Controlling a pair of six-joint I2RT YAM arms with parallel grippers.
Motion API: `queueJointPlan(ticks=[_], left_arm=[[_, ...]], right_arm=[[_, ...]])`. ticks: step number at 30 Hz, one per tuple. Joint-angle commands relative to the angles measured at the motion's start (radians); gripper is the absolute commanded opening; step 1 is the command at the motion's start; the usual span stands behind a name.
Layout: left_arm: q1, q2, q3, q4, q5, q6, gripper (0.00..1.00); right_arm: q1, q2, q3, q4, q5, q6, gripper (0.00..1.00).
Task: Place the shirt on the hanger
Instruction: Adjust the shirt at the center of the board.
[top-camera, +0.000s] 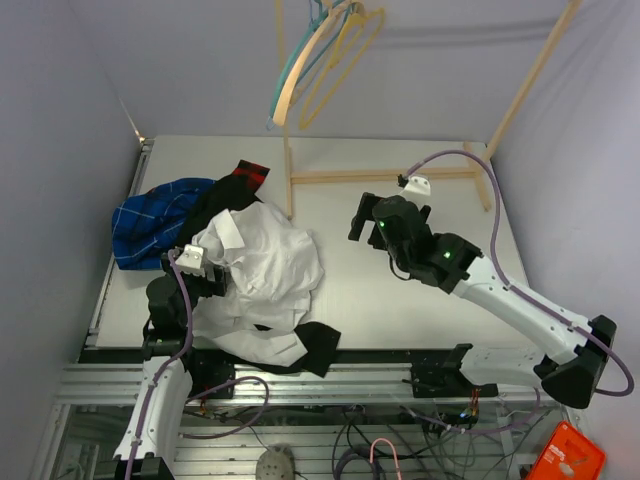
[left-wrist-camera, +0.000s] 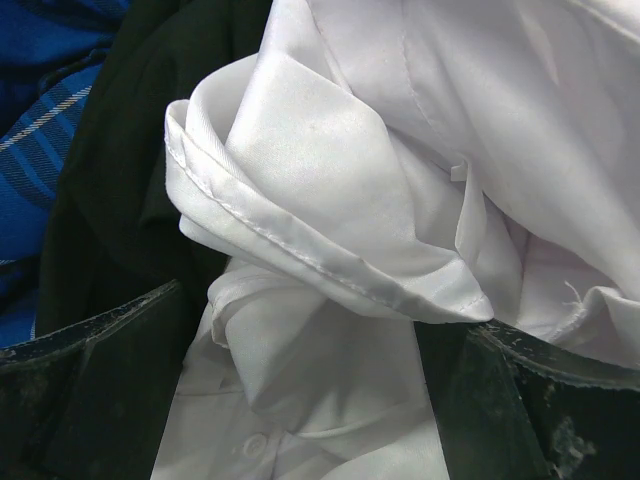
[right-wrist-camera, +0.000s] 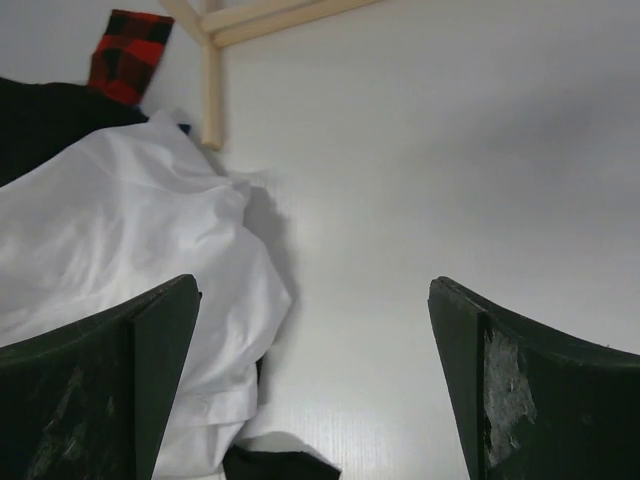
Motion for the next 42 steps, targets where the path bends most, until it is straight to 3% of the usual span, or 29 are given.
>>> queueJointPlan(ticks=[1, 3, 5, 9, 15, 22, 23, 27, 29, 30, 31, 34, 36, 37, 40, 41, 42], left_arm=[[0.006, -0.007, 0.002, 0.031, 0.034, 0.01, 0.99], [0.005, -0.006, 0.003, 0.032, 0.034, 0.01, 0.99], [0.006, -0.004, 0.003, 0.033, 0.034, 0.01, 0.99], [0.006, -0.002, 0.003, 0.034, 0.034, 0.01, 0.99], [0.006, 0.007, 0.004, 0.039, 0.034, 0.01, 0.99], [0.005, -0.002, 0.004, 0.034, 0.033, 0.009, 0.99], [0.006, 0.001, 0.004, 0.037, 0.034, 0.01, 0.94], [0.007, -0.003, 0.047, 0.01, 0.053, 0.009, 0.93], [0.009, -0.004, 0.187, -0.163, 0.13, 0.072, 0.93], [0.007, 0.018, 0.297, -0.208, 0.193, 0.228, 0.93], [0.007, 0.045, 0.378, -0.232, 0.232, 0.285, 0.93], [0.007, 0.198, 0.658, -0.37, 0.14, 0.311, 0.93], [0.007, 0.33, 0.884, -0.562, 0.077, 0.319, 0.93], [0.008, 0.386, 0.966, -0.625, 0.056, 0.313, 0.98], [0.009, 0.5, 1.123, -0.752, 0.0, 0.251, 0.37], [0.015, 0.546, 1.168, -0.82, 0.021, 0.234, 0.24], [0.025, 0.595, 1.211, -0.904, 0.085, 0.236, 0.23]], right_arm=[[-0.001, 0.048, 0.01, -0.017, 0.107, 0.003, 1.0], [-0.002, 0.049, 0.009, 0.012, 0.016, -0.11, 1.0], [0.001, -0.005, -0.06, 0.15, -0.102, -0.244, 1.0], [-0.004, -0.114, -0.197, 0.277, -0.141, -0.246, 1.0], [-0.004, -0.091, -0.195, 0.224, -0.166, -0.233, 1.0], [-0.004, -0.172, -0.244, 0.241, -0.164, -0.207, 0.99], [-0.005, -0.176, -0.241, 0.241, -0.17, -0.209, 0.99], [-0.005, -0.165, -0.208, 0.251, -0.247, -0.247, 0.99], [-0.004, -0.152, -0.207, 0.294, -0.346, -0.298, 1.0], [-0.003, -0.137, -0.202, 0.306, -0.415, -0.321, 1.0], [-0.003, -0.117, -0.198, 0.319, -0.475, -0.341, 1.0], [-0.001, -0.043, -0.192, 0.36, -0.616, -0.378, 1.0], [-0.001, -0.005, -0.203, 0.398, -0.672, -0.407, 1.0], [0.003, 0.005, -0.218, 0.428, -0.699, -0.427, 1.0], [0.013, 0.006, -0.278, 0.597, -0.776, -0.476, 1.0], [0.016, 0.011, -0.287, 0.65, -0.793, -0.488, 1.0], [0.017, 0.023, -0.287, 0.687, -0.805, -0.498, 1.0]])
